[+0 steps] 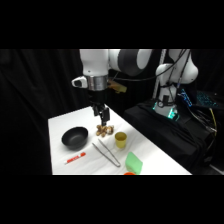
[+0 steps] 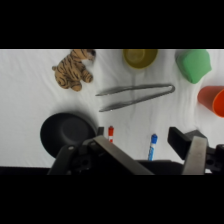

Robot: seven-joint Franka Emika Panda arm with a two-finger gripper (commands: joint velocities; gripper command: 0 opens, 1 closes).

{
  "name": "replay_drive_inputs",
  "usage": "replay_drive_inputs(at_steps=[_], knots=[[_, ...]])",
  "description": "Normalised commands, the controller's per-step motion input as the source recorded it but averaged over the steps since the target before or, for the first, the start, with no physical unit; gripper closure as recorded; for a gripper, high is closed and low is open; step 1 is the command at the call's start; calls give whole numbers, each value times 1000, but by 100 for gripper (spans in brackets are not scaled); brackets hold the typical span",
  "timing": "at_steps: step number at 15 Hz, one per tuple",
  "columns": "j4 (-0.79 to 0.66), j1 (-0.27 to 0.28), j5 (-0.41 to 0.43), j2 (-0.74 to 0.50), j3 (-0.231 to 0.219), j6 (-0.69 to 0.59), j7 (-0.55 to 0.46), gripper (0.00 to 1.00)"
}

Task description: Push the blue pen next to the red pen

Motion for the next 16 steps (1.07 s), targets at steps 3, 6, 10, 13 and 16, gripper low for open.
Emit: replay_drive_inputs(at_steps=[3, 6, 10, 13, 16], knots=[[45, -2, -4, 47, 25, 13, 32, 0], [233, 69, -55, 215, 51, 43, 174, 0], [493, 128, -104, 400, 46, 42, 248, 0], [693, 118, -105, 523, 0, 26, 207, 0], [774, 117, -83, 555, -23, -28, 153, 0]])
